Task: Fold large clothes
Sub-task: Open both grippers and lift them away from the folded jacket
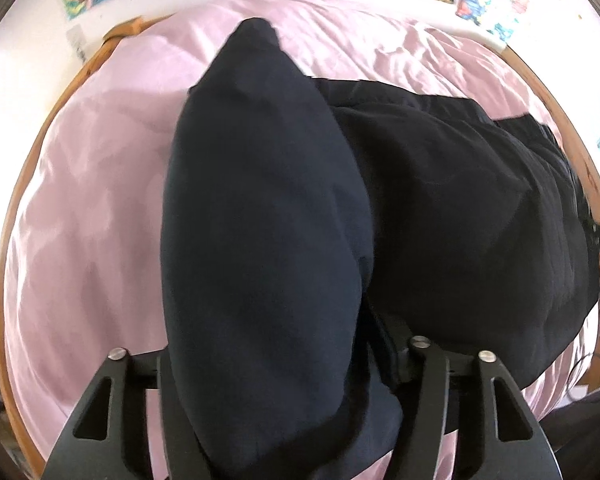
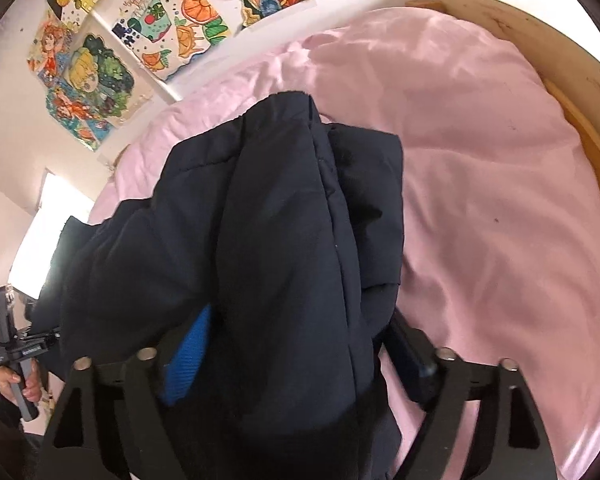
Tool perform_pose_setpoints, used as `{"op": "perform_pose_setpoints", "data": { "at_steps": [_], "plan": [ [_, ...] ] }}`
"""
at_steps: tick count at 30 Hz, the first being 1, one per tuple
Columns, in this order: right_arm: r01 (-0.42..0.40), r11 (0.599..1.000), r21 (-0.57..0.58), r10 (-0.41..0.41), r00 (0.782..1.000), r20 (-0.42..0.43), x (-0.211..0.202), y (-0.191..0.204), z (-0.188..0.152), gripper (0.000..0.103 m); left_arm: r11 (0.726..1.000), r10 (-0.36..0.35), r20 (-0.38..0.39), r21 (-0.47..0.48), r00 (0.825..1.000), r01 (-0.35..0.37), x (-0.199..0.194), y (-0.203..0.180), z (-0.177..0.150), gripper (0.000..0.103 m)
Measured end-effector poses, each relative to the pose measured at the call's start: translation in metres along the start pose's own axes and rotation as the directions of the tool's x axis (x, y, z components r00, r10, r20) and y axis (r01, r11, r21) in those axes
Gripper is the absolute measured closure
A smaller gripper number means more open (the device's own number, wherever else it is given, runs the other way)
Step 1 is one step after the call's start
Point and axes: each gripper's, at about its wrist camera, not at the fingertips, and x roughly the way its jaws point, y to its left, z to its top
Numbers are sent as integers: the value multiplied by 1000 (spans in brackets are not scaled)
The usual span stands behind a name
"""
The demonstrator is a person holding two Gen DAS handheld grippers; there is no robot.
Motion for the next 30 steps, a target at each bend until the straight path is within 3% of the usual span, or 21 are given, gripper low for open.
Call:
{"op": "perform_pose_setpoints", "data": {
  "at_steps": [5, 9, 13, 19, 23, 30],
  "plan": [
    [47, 999, -17, -47, 999, 16, -5, 4, -5, 0, 995, -23, -27, -95, 999, 20, -9, 18, -4, 41],
    [111, 994, -25, -110, 993, 31, -11, 9, -10, 0, 991, 9, -59, -131, 998, -16, -26, 25, -10, 40],
    [222, 975, -23, -219, 972, 88, -28, 16, -18, 0, 983, 40, -43, -178, 998, -47, -54, 29, -21, 40],
    [328, 944, -23, -319, 930, 185, -57, 33, -31, 0, 966, 72, 88, -256, 993, -47, -113, 37, -53, 36],
    [331, 943, -29, -314, 917, 245, -74, 47, -43, 0, 964, 107, 194, -260, 975, -54, -127, -6, -61, 29],
    [271, 961, -48, -240, 910, 338, -101, 75, -70, 0, 980, 83, 340, -198, 937, -15, -141, -53, -81, 22]
  ]
}}
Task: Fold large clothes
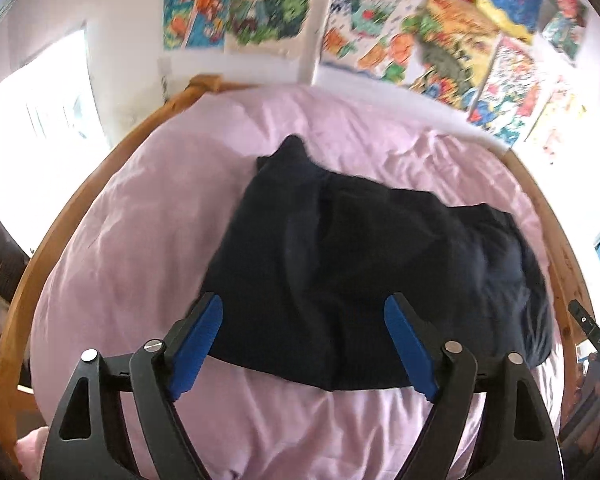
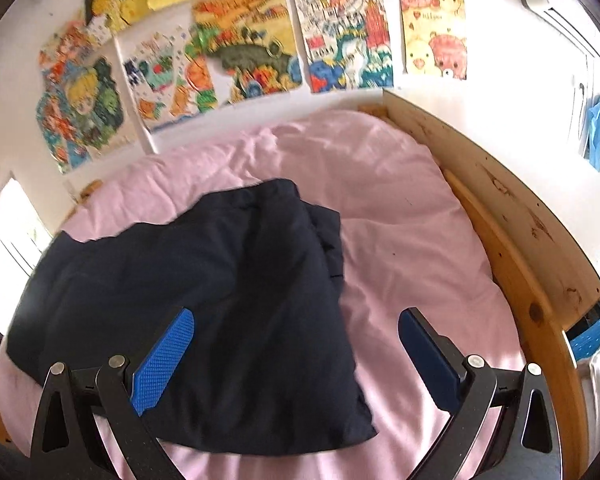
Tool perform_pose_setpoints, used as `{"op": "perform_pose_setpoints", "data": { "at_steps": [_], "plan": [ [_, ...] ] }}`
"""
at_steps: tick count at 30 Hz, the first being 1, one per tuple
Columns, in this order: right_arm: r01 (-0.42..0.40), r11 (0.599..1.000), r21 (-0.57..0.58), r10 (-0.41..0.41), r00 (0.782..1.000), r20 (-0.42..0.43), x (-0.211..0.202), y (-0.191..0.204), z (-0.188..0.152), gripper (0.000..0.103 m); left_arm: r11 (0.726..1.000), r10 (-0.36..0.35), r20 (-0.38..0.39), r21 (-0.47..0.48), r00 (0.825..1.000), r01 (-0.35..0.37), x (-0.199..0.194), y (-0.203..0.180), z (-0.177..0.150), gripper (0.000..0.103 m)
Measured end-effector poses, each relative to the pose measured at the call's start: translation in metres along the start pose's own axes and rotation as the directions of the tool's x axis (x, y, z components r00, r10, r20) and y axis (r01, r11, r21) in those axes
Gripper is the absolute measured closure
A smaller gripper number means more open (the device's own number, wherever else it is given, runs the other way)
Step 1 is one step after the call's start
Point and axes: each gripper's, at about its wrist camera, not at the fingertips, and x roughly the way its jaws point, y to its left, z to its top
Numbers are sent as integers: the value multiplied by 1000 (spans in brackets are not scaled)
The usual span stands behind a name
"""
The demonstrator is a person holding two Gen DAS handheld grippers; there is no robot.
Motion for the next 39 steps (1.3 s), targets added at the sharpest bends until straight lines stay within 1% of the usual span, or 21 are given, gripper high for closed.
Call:
{"op": "perform_pose_setpoints", "data": {
  "at_steps": [1, 2, 3, 6, 11, 13, 16, 18, 19, 20, 21, 24, 26, 29, 33, 39],
  "plan": [
    [-4, 1000, -8, 4, 1000, 10, -4, 3, -2, 0, 1000, -5, 15, 8, 1000, 5, 17, -16, 0, 21],
    [-8, 1000, -19, 8, 1000, 26, -9, 7, -5, 0, 1000, -14, 33, 18, 999, 14, 12, -23, -5, 21],
    [-12, 1000, -26, 13, 999, 38, -14, 9, -7, 0, 999, -22, 41, 24, 999, 21, 24, -29, -10, 21],
    [-27, 998, -61, 32, 996, 79, -26, 20, -12, 0, 998, -46, 64, 44, 997, 43, 43, -44, -20, 21],
    [-46, 992, -116, 62, 989, 137, -43, 33, -21, 0, 997, -35, 142, 66, 989, 26, 38, -61, -41, 21],
    [-72, 989, -131, 93, 982, 163, -51, 39, -25, 0, 997, -41, 171, 76, 984, 29, 36, -68, -47, 20],
    [-105, 983, -152, 136, 968, 209, -65, 48, -33, 0, 996, -42, 241, 90, 970, 21, 28, -77, -57, 20],
    [-124, 978, -169, 161, 960, 229, -73, 53, -38, 0, 994, -44, 270, 113, 962, 14, 24, -82, -65, 19],
    [-136, 974, -183, 178, 955, 238, -77, 56, -41, 0, 993, -43, 293, 122, 955, 7, 20, -85, -68, 15],
    [-145, 970, -196, 191, 950, 245, -81, 60, -44, 0, 992, -36, 314, 127, 949, -4, 17, -88, -72, 6],
    [-154, 966, -209, 205, 946, 251, -85, 63, -47, 0, 991, -29, 331, 129, 943, -15, 15, -89, -75, 4],
    [-174, 955, -240, 237, 935, 264, -96, 73, -58, 0, 989, -31, 387, 147, 921, -29, 7, -95, -87, 3],
    [-178, 953, -246, 243, 933, 266, -100, 76, -64, 0, 986, -33, 405, 161, 914, -36, 4, -99, -96, 3],
    [-173, 955, -242, 238, 931, 275, -108, 78, -74, 0, 983, -36, 417, 179, 908, -42, 3, -103, -108, 3],
    [-164, 958, -233, 228, 933, 278, -115, 77, -84, 0, 982, -39, 415, 183, 909, -41, 3, -105, -121, 2],
    [-138, 964, -229, 204, 932, 301, -129, 77, -98, 0, 986, -28, 418, 160, 908, -43, -3, -104, -143, 2]
  ]
}}
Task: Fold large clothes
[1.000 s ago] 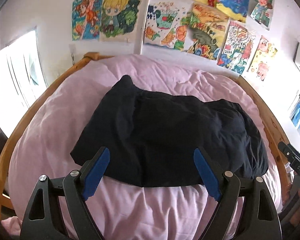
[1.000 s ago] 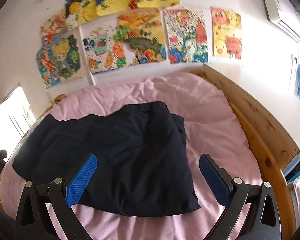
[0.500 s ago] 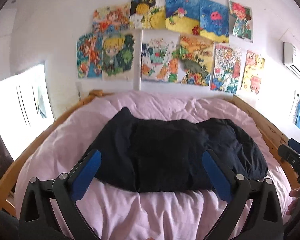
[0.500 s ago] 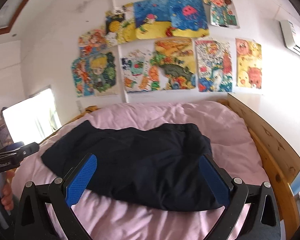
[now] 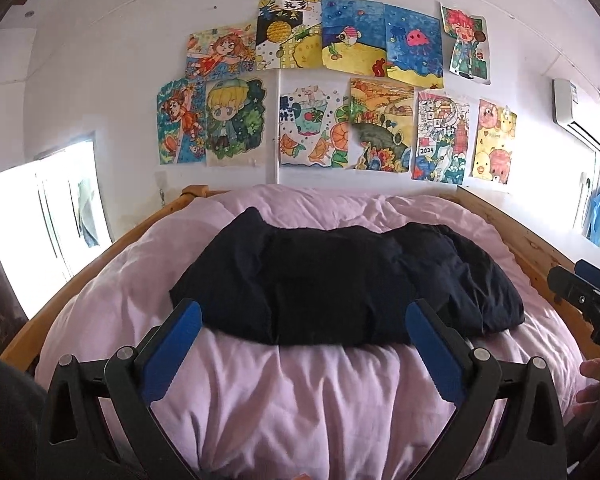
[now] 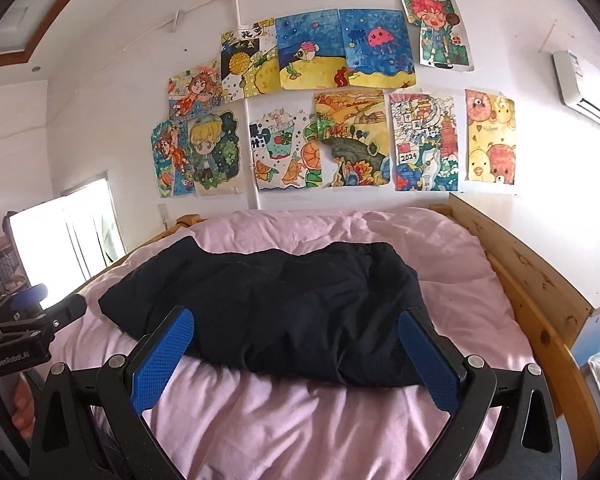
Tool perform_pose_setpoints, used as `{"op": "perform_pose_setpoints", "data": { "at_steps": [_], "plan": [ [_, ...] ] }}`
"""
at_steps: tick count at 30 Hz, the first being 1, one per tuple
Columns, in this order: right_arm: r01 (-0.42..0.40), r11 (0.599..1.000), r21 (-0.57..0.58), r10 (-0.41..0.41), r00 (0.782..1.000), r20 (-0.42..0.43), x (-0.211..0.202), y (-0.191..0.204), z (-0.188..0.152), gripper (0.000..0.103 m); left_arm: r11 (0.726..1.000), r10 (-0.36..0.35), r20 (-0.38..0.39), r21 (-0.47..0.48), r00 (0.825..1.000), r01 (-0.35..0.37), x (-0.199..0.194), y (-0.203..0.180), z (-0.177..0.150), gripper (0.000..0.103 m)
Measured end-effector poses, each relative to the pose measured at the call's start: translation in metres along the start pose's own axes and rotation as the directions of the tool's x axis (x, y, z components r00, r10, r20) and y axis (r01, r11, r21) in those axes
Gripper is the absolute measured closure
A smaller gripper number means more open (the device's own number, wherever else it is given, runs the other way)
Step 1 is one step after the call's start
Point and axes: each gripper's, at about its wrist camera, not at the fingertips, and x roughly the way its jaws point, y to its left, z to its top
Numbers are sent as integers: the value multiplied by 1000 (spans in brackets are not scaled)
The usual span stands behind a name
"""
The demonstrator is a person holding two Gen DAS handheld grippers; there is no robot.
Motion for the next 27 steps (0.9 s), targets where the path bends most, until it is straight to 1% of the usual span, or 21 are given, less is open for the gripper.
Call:
{"op": "perform_pose_setpoints", "data": {
  "at_steps": [5, 9, 11, 16, 20, 27],
  "plan": [
    [4, 1000, 3, -4, 1000, -2, -12, 8, -13, 0, 1000, 26, 31, 12, 999, -26, -18, -4, -13, 2],
    [4, 1000, -3, -4, 1000, -18, -20, 15, -26, 0, 999, 43, 38, 24, 998, -44, -24, -5, -18, 2],
    [21, 1000, -19, -22, 1000, -20, -24, 17, -31, 0, 999, 45, 33, 20, 998, -45, -25, -5, -20, 2],
    [45, 999, 10, -45, 999, 7, -32, 12, -33, 0, 999, 38, -8, 3, 999, -38, -23, -2, -23, 2],
    [44, 999, 6, -44, 999, -2, -29, 13, -33, 0, 999, 48, -38, 15, 998, -48, -20, -6, -26, 2],
    [46, 999, 13, -46, 999, -16, -25, 10, -34, 0, 998, 61, -54, 33, 997, -59, -18, -10, -29, 2]
  ]
}}
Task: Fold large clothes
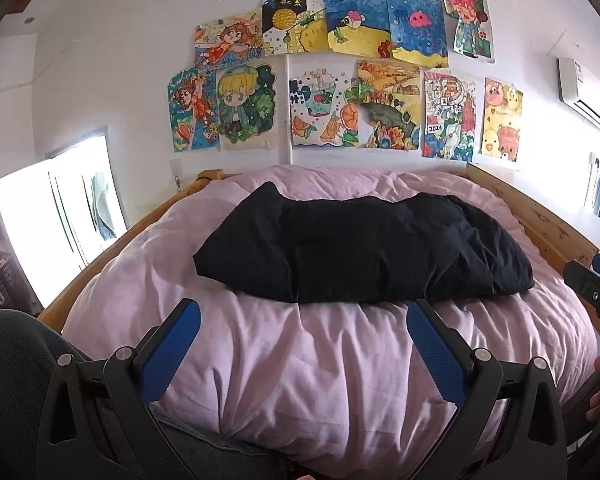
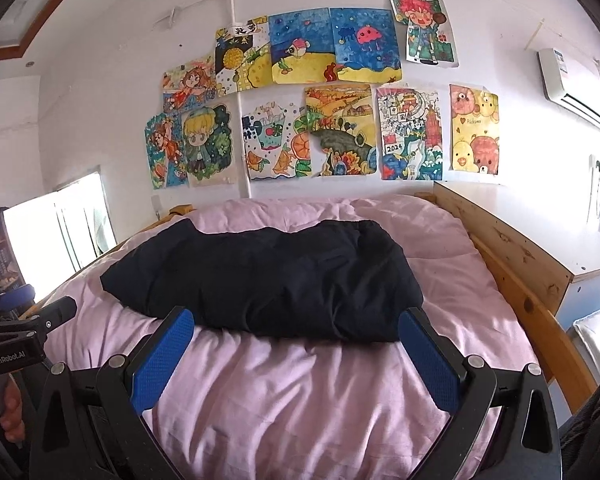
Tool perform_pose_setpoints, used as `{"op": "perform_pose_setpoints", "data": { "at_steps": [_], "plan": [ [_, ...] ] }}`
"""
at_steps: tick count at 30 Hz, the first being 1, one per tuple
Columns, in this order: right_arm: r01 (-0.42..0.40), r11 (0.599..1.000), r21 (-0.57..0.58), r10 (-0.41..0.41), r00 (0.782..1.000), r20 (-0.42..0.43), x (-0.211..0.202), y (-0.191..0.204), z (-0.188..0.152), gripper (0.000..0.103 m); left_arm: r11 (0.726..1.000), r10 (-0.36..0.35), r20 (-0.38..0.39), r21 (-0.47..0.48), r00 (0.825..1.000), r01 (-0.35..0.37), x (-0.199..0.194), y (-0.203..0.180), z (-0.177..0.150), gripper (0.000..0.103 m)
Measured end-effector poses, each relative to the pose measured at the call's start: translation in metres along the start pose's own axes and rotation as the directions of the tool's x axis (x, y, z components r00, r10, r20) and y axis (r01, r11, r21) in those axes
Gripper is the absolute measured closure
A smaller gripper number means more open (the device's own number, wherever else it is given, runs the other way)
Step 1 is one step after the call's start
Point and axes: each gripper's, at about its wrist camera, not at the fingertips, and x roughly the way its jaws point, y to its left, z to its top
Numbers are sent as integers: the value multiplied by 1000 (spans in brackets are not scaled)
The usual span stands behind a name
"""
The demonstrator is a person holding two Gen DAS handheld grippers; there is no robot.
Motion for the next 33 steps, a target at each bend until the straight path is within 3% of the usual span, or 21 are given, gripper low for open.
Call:
{"op": "perform_pose_setpoints", "data": {
  "at_steps": [33],
  "plan": [
    [-4, 1000, 4, 4, 1000, -15, 4, 1, -3, 0, 1000, -1, 8, 9, 1000, 1, -3, 1, 0, 2]
  ]
}}
